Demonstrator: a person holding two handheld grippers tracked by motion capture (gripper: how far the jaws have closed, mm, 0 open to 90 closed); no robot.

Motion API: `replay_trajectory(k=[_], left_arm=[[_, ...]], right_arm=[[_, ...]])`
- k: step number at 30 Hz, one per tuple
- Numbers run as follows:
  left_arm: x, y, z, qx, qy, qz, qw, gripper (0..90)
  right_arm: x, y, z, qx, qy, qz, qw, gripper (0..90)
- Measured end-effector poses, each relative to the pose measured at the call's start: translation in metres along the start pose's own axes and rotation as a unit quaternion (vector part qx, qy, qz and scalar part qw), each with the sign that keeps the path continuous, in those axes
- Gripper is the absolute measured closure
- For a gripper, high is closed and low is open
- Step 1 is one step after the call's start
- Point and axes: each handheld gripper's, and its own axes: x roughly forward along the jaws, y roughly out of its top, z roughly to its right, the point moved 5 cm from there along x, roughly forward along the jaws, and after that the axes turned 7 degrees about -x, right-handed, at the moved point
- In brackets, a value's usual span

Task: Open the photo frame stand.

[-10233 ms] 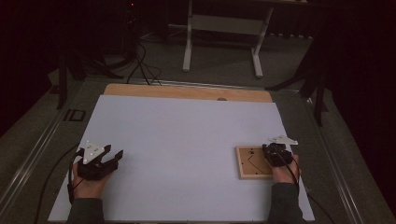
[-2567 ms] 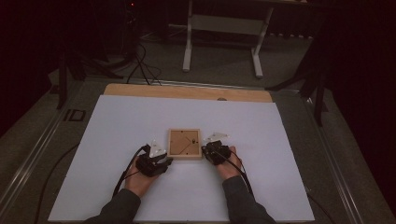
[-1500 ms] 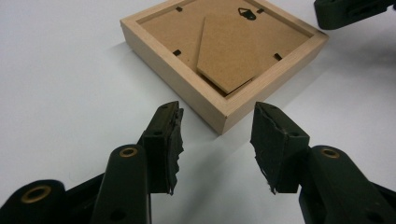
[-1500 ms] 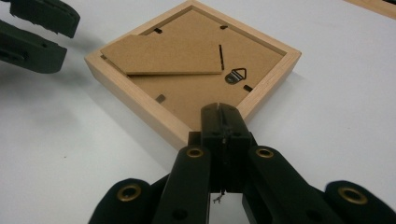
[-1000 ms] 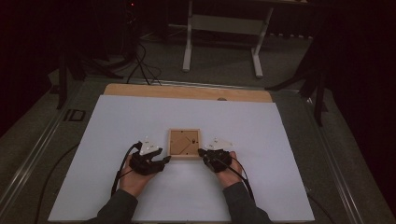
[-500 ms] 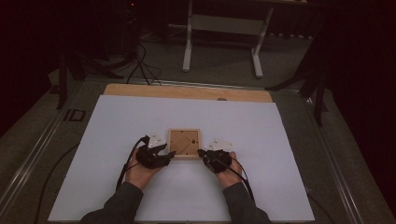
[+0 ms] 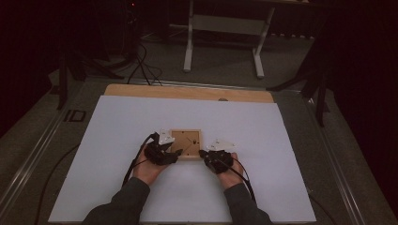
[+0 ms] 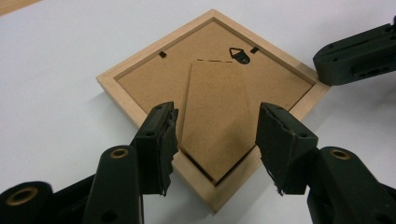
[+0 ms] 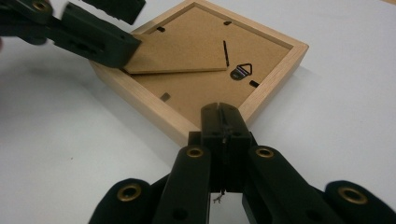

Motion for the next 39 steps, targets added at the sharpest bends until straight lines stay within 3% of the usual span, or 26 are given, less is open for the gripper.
replay_trajectory(k=[13, 24, 29, 39], left_arm=[[0.017, 0.002, 0.001, 0.002, 0.006, -0.024, 0.9997, 47.9], [0.015, 0.007, 0.001, -0.003, -0.001, -0.042, 0.9991, 51.3], [0.011, 0.015, 0.002, 0.001, 0.000, -0.043, 0.9991, 51.3], [0.012, 0.015, 0.000, -0.007, -0.011, -0.045, 0.9989, 50.9]], right_arm=[[0.000, 0.000, 0.000, 0.001, 0.001, 0.002, 1.0000, 90.0], [0.000, 0.000, 0.000, 0.002, 0.002, 0.003, 1.0000, 90.0], [0.000, 0.000, 0.000, 0.002, 0.003, 0.004, 1.0000, 90.0], [0.000, 0.000, 0.000, 0.002, 0.002, 0.003, 1.0000, 90.0]])
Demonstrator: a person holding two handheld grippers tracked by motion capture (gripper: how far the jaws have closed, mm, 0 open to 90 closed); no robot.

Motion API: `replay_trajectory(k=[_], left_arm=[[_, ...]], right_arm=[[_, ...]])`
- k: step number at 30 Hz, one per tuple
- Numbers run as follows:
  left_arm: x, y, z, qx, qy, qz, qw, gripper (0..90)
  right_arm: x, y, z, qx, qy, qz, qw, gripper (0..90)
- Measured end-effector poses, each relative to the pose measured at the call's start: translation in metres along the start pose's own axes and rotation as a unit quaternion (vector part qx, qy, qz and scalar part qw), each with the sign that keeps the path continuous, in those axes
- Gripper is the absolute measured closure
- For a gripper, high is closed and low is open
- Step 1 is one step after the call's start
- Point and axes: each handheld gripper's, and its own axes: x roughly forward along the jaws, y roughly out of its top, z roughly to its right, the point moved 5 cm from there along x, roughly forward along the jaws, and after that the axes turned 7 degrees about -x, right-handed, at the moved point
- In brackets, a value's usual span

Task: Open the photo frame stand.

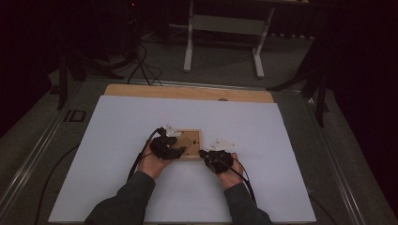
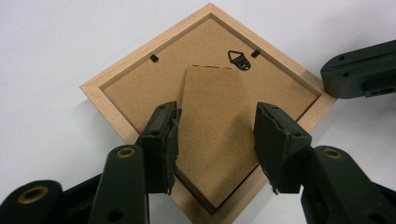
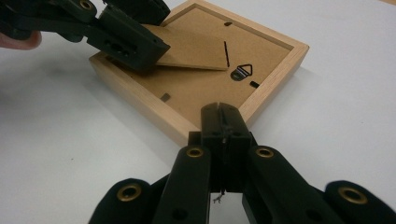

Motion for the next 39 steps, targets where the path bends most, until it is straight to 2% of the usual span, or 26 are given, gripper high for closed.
replay_trajectory(k=[4, 9, 19, 26, 31, 39], left_arm=[[-0.004, 0.000, -0.001, -0.008, -0.004, 0.010, 0.9999, 48.5], [-0.018, -0.001, -0.005, -0.013, -0.007, 0.025, 0.9996, 48.6], [-0.038, -0.017, -0.012, -0.025, -0.013, 0.023, 0.9993, 54.5], [-0.039, -0.027, -0.011, -0.018, -0.023, 0.008, 0.9995, 64.2], [-0.037, -0.032, -0.009, -0.023, -0.030, -0.004, 0.9993, 71.0], [-0.032, -0.035, -0.009, -0.022, -0.024, -0.023, 0.9992, 89.0]], right_arm=[[0.000, 0.000, 0.000, 0.000, -0.001, 0.000, 1.0000, 90.0], [0.000, 0.000, 0.000, -0.001, -0.001, 0.000, 1.0000, 90.0], [0.000, 0.000, 0.000, 0.000, -0.002, 0.001, 1.0000, 90.0], [0.000, 0.000, 0.000, 0.000, -0.001, 0.001, 1.0000, 90.0], [0.000, 0.000, 0.000, -0.001, -0.002, 0.001, 1.0000, 90.0], [0.000, 0.000, 0.000, -0.001, -0.002, 0.001, 1.0000, 90.0]])
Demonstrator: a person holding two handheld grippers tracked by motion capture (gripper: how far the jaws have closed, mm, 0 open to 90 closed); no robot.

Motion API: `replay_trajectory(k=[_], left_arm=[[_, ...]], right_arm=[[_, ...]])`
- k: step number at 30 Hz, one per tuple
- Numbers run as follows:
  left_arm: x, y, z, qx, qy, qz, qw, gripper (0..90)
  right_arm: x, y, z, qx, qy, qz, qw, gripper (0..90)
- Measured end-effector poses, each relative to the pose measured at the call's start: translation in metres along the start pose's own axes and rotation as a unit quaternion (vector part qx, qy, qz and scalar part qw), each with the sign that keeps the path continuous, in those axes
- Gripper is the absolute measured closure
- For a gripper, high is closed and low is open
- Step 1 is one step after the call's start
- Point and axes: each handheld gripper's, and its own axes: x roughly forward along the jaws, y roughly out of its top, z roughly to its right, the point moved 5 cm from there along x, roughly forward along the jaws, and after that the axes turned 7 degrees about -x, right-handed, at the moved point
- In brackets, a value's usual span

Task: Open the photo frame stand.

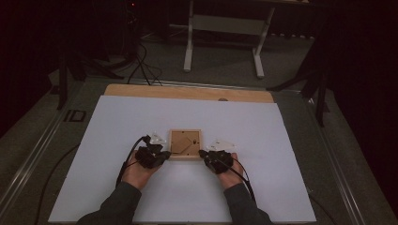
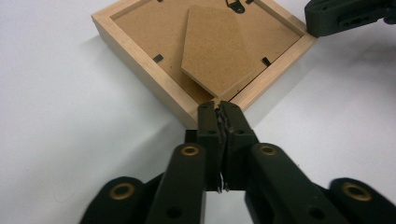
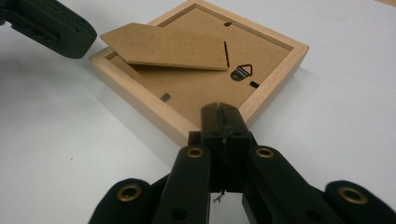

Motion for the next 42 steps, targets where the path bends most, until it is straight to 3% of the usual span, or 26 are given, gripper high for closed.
replay_trajectory(k=[15, 25, 31, 35, 42], left_arm=[[0.007, 0.007, 0.004, 0.007, 0.015, -0.006, 0.9998, 89.3], [-0.004, 0.028, 0.007, -0.005, 0.003, 0.034, 0.9994, 87.8], [-0.003, 0.033, 0.009, -0.001, 0.002, 0.028, 0.9996, 83.2], [0.000, 0.034, 0.010, -0.005, -0.007, 0.025, 0.9997, 74.2], [0.011, 0.035, 0.012, -0.027, -0.031, 0.008, 0.9991, 62.6]], right_arm=[[0.000, 0.000, 0.000, 0.000, 0.000, 0.000, 1.0000, 90.0], [0.000, 0.000, 0.000, 0.000, 0.000, 0.000, 1.0000, 90.0], [0.000, 0.000, 0.000, 0.000, 0.000, 0.000, 1.0000, 90.0], [0.000, 0.000, 0.000, -0.001, 0.000, 0.000, 1.0000, 90.0], [0.000, 0.000, 0.000, -0.001, 0.000, 0.000, 1.0000, 90.0]])
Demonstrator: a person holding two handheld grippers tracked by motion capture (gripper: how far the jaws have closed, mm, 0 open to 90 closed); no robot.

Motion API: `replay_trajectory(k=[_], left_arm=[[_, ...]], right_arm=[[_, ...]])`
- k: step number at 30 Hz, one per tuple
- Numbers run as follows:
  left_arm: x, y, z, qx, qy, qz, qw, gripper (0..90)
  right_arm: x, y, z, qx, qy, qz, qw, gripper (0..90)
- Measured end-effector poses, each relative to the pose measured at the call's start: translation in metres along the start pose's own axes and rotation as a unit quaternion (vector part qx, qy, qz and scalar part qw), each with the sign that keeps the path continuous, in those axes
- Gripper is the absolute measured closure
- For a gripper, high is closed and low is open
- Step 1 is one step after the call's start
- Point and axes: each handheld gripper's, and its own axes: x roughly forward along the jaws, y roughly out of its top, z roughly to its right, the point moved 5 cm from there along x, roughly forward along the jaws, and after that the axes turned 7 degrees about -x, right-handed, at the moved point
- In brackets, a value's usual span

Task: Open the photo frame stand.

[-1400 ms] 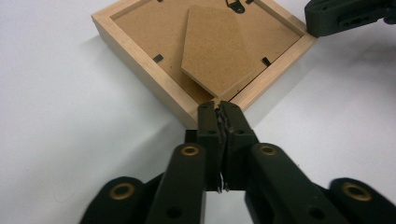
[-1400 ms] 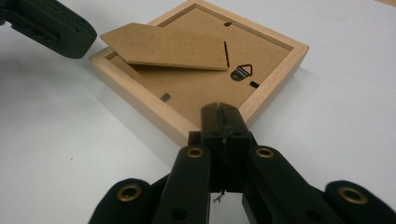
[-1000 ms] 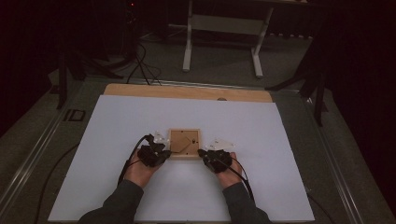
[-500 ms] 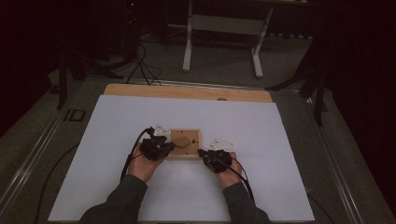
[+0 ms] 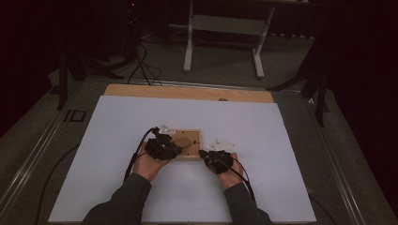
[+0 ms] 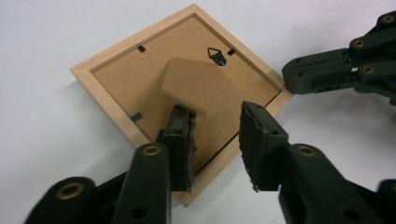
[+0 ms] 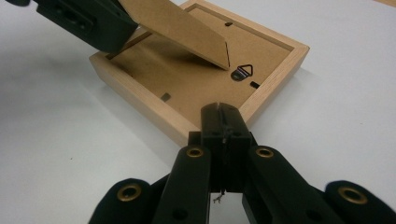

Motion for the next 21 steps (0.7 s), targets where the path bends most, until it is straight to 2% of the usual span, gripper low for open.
replay_trajectory(k=[8, 16, 21], left_arm=[[0.007, 0.006, -0.002, -0.036, -0.021, 0.003, 0.9991, 54.8], [0.018, 0.010, -0.009, -0.079, -0.037, -0.005, 0.9961, 52.9], [0.020, 0.013, -0.011, -0.094, -0.039, -0.002, 0.9948, 52.1]], right_arm=[[0.000, 0.000, 0.000, -0.001, -0.001, 0.000, 1.0000, 90.0], [0.000, 0.000, 0.000, -0.002, -0.001, -0.001, 1.0000, 90.0], [0.000, 0.000, 0.000, -0.002, 0.000, 0.000, 1.0000, 90.0]])
